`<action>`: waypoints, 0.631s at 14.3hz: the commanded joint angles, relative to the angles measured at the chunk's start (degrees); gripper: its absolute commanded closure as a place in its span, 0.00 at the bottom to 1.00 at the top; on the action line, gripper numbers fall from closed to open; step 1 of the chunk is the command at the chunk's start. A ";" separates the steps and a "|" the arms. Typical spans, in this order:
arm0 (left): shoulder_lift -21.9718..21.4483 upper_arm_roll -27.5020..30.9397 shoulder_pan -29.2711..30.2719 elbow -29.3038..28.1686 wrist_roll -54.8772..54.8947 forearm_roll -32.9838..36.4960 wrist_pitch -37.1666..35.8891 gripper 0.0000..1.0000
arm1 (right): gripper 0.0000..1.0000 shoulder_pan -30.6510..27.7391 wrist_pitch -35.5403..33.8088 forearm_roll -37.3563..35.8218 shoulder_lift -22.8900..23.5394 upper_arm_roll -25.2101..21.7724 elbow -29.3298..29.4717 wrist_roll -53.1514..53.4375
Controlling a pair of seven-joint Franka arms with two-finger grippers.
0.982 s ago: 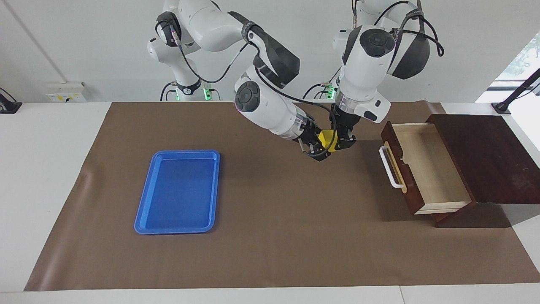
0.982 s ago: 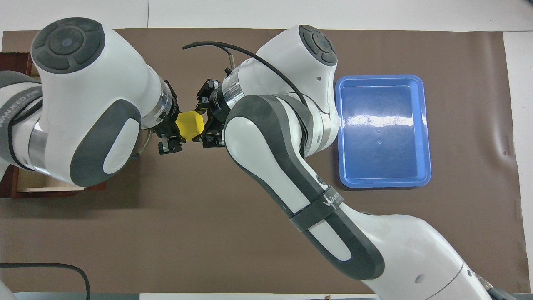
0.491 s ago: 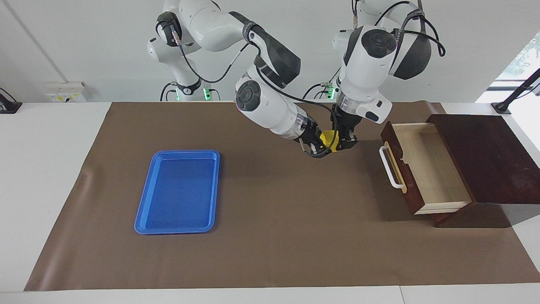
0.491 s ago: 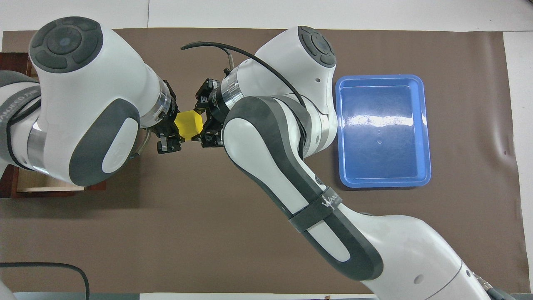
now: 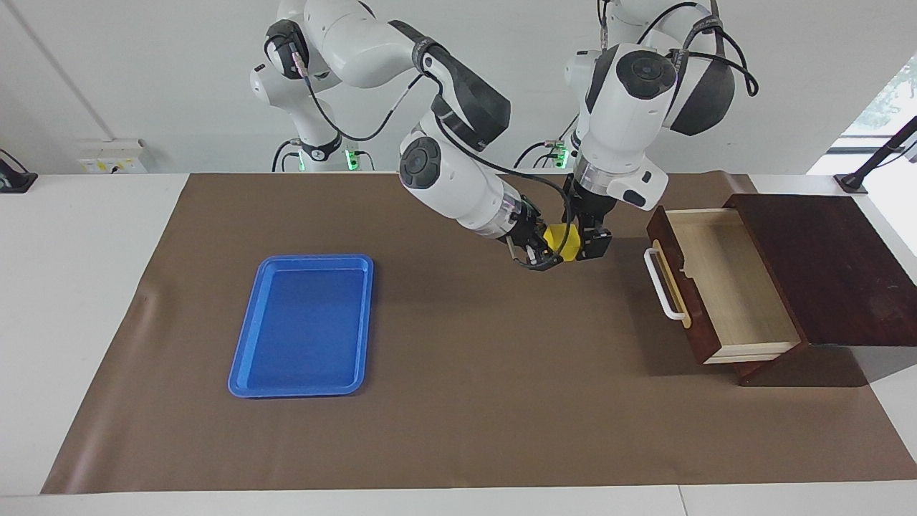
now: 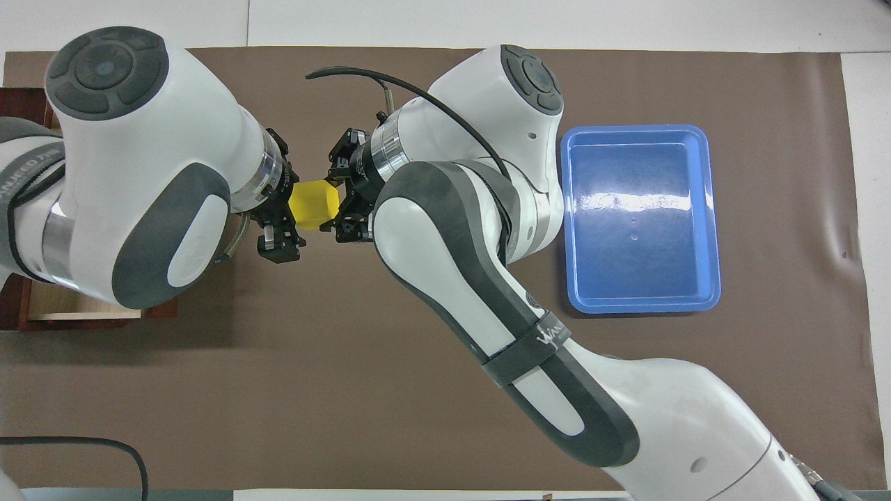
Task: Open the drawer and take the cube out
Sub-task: 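Close the right gripper on the cube while the left gripper releases, then carry the cube over the blue tray with the right gripper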
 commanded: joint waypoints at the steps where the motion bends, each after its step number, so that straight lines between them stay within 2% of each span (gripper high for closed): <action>1: -1.17 -0.10 3.79 -2.88 4.71 0.51 1.12 0.00 | 1.00 -0.64 1.36 1.35 -0.81 -0.02 -1.61 -1.30; 3: -2.57 -0.10 6.33 -6.82 9.90 0.51 3.21 0.00 | 1.00 -1.87 1.71 1.44 -1.07 -0.28 -3.54 -5.16; 5: -4.59 -0.10 8.10 -12.18 13.69 0.51 7.60 0.00 | 1.00 -5.47 2.07 1.62 -2.29 -0.20 -5.82 -10.33; 7: -5.48 -0.01 10.64 -15.10 19.04 0.60 9.64 0.00 | 1.00 -10.72 1.37 4.59 -2.47 -0.20 -6.71 -15.87; 9: -4.96 -0.01 13.63 -15.89 22.74 0.60 10.87 0.00 | 1.00 -17.23 -0.21 8.10 -3.96 -0.20 -10.38 -23.60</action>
